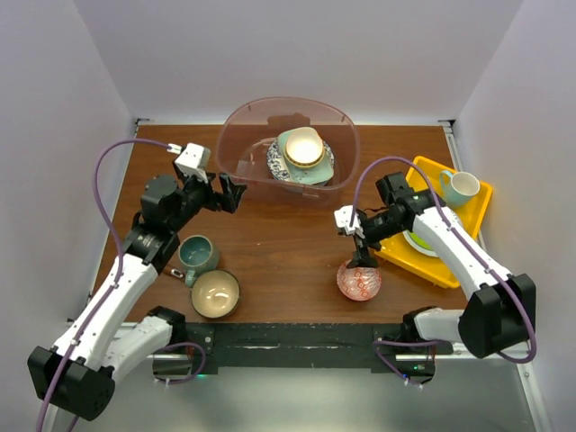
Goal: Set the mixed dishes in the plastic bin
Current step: Pick up the bowl from the center of the board.
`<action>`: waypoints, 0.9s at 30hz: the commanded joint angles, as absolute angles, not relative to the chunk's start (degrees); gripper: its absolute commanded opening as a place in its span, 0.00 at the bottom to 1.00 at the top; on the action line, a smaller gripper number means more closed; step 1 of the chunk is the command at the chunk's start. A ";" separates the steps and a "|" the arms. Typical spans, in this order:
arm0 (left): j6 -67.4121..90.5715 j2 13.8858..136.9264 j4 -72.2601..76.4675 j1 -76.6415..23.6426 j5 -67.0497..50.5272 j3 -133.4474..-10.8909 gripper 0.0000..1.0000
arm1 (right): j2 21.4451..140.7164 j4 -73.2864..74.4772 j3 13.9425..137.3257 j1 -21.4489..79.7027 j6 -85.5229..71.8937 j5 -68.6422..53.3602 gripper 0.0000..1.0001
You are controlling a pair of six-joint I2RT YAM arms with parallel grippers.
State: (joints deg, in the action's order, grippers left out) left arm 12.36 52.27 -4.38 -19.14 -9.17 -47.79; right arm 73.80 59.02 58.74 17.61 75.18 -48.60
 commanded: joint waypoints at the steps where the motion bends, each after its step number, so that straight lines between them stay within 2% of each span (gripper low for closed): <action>1: 9.93 48.78 -2.63 -18.72 -8.62 -45.80 1.00 | 74.18 58.27 59.24 19.51 74.97 -44.14 0.98; 27: 9.84 47.29 -3.52 -18.72 -8.09 -44.03 1.00 | 75.49 55.02 56.34 29.00 74.88 -27.51 0.98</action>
